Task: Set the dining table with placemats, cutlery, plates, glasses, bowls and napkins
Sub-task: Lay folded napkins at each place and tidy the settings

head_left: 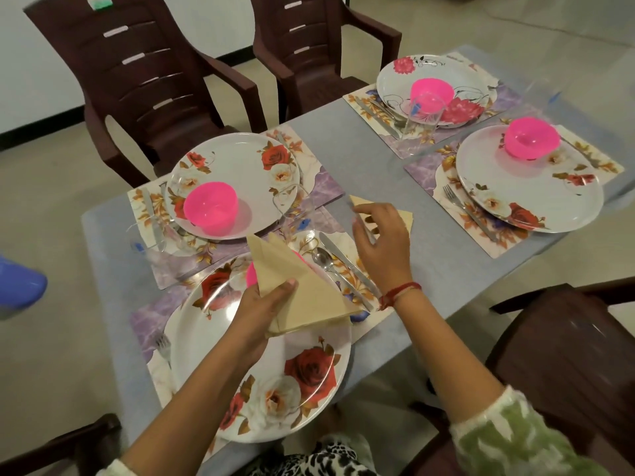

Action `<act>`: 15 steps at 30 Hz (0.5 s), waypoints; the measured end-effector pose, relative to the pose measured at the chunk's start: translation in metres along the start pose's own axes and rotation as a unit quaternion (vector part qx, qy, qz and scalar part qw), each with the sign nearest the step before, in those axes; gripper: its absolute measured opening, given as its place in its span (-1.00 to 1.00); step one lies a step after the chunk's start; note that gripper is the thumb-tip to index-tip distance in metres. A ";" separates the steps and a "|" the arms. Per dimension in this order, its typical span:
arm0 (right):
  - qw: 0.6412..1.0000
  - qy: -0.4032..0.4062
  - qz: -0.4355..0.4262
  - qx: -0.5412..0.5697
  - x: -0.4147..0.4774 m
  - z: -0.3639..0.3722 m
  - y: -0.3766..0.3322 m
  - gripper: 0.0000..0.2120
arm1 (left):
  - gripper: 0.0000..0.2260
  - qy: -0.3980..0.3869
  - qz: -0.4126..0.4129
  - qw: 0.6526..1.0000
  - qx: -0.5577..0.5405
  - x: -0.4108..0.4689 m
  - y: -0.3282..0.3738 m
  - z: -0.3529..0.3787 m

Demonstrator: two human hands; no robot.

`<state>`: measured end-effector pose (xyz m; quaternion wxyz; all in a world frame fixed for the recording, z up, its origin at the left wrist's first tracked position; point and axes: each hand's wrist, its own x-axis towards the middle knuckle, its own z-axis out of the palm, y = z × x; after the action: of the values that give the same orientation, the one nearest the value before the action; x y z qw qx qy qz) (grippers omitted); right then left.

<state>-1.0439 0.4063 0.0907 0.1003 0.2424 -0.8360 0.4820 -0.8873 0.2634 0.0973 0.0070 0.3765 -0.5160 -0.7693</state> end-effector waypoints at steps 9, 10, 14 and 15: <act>0.958 -0.211 0.164 0.103 -0.080 0.012 -0.076 -0.66 | -0.56 -0.029 0.034 0.999 -0.014 -0.029 0.004 -0.021; 0.959 -0.195 0.171 0.110 -0.084 0.011 -0.081 -0.71 | -0.52 -0.036 0.036 0.999 -0.011 -0.033 0.003 -0.024; 0.969 -0.108 0.179 0.133 -0.098 0.007 -0.105 -0.74 | -0.60 -0.081 0.019 0.996 -0.037 -0.047 0.001 -0.038; 0.972 -0.087 0.176 0.132 -0.105 0.008 -0.114 -0.75 | -0.65 -0.095 0.016 0.994 -0.043 -0.053 0.001 -0.045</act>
<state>-0.8954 0.3840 0.1311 -0.0920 0.1439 -0.8001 0.5750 -0.8237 0.2486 0.1202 -0.0137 0.2924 -0.4871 -0.8228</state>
